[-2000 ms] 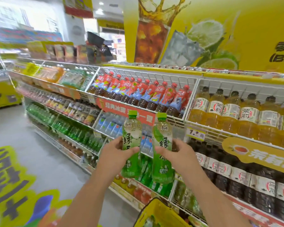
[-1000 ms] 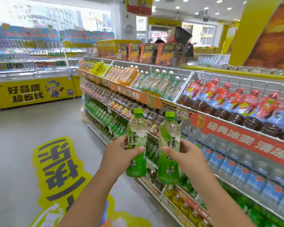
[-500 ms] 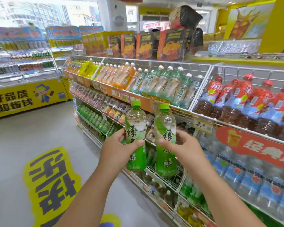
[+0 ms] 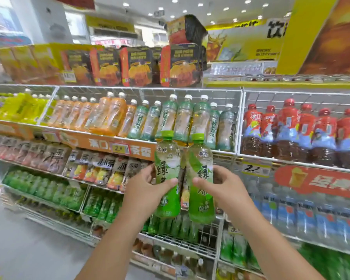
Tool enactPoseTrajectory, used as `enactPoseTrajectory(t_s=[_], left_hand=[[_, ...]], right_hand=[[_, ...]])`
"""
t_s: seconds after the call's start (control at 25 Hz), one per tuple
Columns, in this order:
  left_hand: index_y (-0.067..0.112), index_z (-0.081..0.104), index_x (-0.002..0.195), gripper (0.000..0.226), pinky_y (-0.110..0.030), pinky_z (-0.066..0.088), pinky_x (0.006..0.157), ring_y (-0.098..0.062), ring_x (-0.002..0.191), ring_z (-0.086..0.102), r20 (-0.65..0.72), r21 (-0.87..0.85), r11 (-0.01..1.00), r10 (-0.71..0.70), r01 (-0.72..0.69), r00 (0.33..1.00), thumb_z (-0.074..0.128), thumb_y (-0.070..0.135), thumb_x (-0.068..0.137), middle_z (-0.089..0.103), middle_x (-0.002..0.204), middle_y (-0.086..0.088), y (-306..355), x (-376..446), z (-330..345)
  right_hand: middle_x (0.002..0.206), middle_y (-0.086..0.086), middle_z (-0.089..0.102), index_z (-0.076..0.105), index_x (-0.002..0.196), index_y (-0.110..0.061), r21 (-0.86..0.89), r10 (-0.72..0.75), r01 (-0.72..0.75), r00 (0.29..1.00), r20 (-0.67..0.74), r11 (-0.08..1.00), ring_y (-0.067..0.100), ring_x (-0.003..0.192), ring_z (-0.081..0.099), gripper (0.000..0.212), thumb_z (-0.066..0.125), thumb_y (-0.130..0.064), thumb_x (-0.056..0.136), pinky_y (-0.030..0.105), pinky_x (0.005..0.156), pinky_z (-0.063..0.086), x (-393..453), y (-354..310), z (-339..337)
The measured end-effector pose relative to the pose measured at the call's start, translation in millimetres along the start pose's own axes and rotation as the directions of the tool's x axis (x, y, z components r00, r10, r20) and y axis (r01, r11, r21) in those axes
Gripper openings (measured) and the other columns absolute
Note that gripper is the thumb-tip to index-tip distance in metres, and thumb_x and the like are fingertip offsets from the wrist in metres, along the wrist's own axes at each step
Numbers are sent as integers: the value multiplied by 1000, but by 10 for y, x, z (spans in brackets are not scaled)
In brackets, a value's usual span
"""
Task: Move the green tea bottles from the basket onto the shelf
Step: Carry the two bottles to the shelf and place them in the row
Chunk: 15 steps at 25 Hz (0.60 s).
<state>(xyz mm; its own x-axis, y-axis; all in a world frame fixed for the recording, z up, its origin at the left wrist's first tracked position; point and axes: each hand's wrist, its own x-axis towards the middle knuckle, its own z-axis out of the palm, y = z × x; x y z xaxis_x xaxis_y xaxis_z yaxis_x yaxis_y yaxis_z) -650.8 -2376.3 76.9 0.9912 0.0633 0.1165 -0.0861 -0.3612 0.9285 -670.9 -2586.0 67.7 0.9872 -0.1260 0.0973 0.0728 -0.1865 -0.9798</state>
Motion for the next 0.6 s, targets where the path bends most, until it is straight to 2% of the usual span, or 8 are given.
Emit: enactPoseTrajectory(t_s=[0.16,0.24,0.32,0.4,0.48,0.6], left_hand=[[32,44,150,94,-37,42,104,-13,135,48,138,44,999,7,-13,990,84,58,69,50,150,5,-116,391,-40],[31,43,151,94,-39,42,106,-15,136,47,196,33,999,3,-9,981,84,56,71,49,151,4,-166,511,51],[28,41,152,94,-39,41,106,-16,139,45,239,-8,1000,-5,7,971,84,53,73,46,153,2,-205,571,176],[26,38,154,97,-36,41,105,-17,140,45,253,-8,999,-32,35,967,84,52,73,44,155,0,-297,631,338],[26,37,154,99,-34,40,105,-16,140,44,278,-11,996,-77,84,957,85,51,72,43,156,1,-410,643,484],[28,40,153,100,-35,40,108,-13,139,45,311,-25,991,-115,129,944,88,51,68,47,153,2,-593,673,652]], right_hand=[[91,-37,68,64,93,-46,-32,49,-54,991,-126,998,-19,91,61,28,87,-42,77,6,68,42,36,35,148],[93,-37,67,63,92,-48,-26,81,-86,982,-168,996,-18,94,58,29,87,-43,77,9,72,42,67,125,147],[95,-43,57,60,92,-49,-26,96,-103,979,-177,994,-17,96,53,31,87,-42,78,12,79,41,123,219,109],[106,-41,51,60,110,-45,-26,127,-133,978,-168,991,-6,107,53,41,86,-43,78,20,92,42,218,369,35],[121,-28,51,55,140,-33,-24,151,-157,975,-163,987,2,117,48,71,85,-45,78,27,98,41,278,533,-20],[138,-22,52,49,149,-28,-15,186,-191,967,-172,981,7,124,50,86,86,-50,75,29,103,42,314,805,-31]])
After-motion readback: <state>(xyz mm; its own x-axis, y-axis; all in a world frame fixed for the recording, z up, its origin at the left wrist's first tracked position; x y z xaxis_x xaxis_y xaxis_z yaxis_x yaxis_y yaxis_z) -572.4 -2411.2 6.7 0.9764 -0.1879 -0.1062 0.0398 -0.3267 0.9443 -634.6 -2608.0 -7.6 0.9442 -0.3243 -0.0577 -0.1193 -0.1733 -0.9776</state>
